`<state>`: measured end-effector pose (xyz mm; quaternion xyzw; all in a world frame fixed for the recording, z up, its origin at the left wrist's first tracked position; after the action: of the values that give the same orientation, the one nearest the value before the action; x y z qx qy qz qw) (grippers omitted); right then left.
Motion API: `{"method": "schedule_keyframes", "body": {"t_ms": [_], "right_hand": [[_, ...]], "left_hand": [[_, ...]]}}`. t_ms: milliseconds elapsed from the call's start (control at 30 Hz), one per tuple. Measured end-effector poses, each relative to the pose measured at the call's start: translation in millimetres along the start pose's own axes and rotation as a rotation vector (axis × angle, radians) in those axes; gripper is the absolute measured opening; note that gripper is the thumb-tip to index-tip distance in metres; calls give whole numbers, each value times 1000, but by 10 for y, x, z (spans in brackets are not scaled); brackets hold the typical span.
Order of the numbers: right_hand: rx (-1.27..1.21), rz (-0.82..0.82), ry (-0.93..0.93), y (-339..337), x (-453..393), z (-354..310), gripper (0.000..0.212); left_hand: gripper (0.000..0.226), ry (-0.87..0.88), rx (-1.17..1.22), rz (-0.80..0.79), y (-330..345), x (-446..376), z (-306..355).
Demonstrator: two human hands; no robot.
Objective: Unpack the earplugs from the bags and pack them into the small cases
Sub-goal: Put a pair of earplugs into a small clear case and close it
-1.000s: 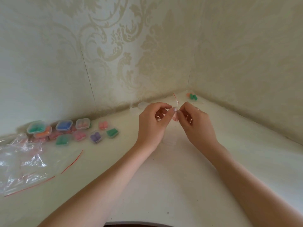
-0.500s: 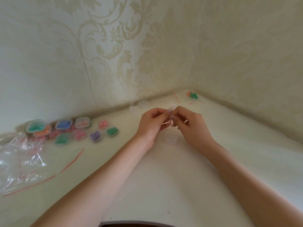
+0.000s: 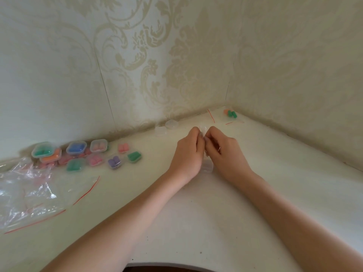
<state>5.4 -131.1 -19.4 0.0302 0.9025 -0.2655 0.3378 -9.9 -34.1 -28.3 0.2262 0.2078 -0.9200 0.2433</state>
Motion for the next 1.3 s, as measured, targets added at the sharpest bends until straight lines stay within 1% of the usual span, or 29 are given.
{"method": "schedule_keyframes", "body": {"t_ms": [100, 233, 333, 400, 467, 533, 567, 600, 633, 667, 700, 767, 833, 933, 1000, 1033, 1067, 1133, 1200, 1233, 1267, 1300], "right_hand": [[94, 54, -26, -30, -17, -11, 19], [235, 52, -68, 16, -13, -30, 20], [228, 132, -2, -110, -87, 36, 21], [199, 163, 33, -189, -121, 81, 20], [212, 162, 23, -226, -121, 91, 16], [188, 172, -36, -250, -116, 50, 8], [161, 176, -97, -253, -116, 0, 5], [153, 176, -181, -248, -115, -64, 8], [178, 160, -263, -218, -111, -105, 16], [209, 140, -323, -182, -99, -124, 25], [233, 121, -344, -152, -91, -118, 33], [241, 88, -300, -106, -87, -71, 36], [182, 27, -165, -44, -94, 65, 35], [127, -70, -35, 37, -93, 207, 48], [113, -115, -16, 73, -91, 237, 44], [95, -122, -10, 77, -94, 234, 46], [67, -122, 5, 73, -95, 236, 52], [20, -110, 46, 51, -110, 249, 60], [-51, -95, 95, 28, -132, 256, 60], [-96, -89, 133, 18, -140, 270, 58], [-148, -92, 165, 13, -141, 268, 55], [-191, -102, 186, 21, -135, 260, 52]], "left_hand": [[25, 42, -139, -7, 8, -11, -4], [26, 12, -254, -32, 8, -42, -54], [20, 35, -352, -55, 11, -27, -51], [25, 64, -353, -85, 40, 15, -17], [29, 68, -320, -78, 34, 8, -23], [30, 62, -303, -34, -10, -20, -45], [30, 63, -301, -17, -29, -34, -50], [30, 68, -293, -5, -40, -38, -39], [30, 79, -279, 5, -44, -36, -21], [30, 101, -259, 12, -47, -25, 20], [29, 131, -237, 15, -41, -9, 64], [26, 226, -196, -1, -9, 40, 168], [24, 324, -169, -27, 32, 98, 260], [31, 427, -185, 11, 14, 127, 332], [20, 479, -160, 20, 2, 152, 378], [15, 487, -146, 4, 12, 162, 380], [15, 464, -129, -14, 24, 159, 361], [21, 323, -48, 2, -3, 97, 257], [25, 97, 65, 135, -137, -16, 93], [23, -37, 116, 206, -206, -68, -20], [19, -178, 180, 246, -239, -105, -150], [13, -316, 267, 243, -222, -125, -269]]}}
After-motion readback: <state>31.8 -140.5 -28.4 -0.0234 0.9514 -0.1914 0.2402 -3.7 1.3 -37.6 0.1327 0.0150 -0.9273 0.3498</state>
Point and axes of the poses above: each hand's wrist, its own x-axis away from the middle knuckle, its own y-axis out of the palm, z = x × y, the point moved 9 cm from there along -x, towards the middle knuckle, and after that the axes turned 15 degrees about z, right-handed, at the moved point
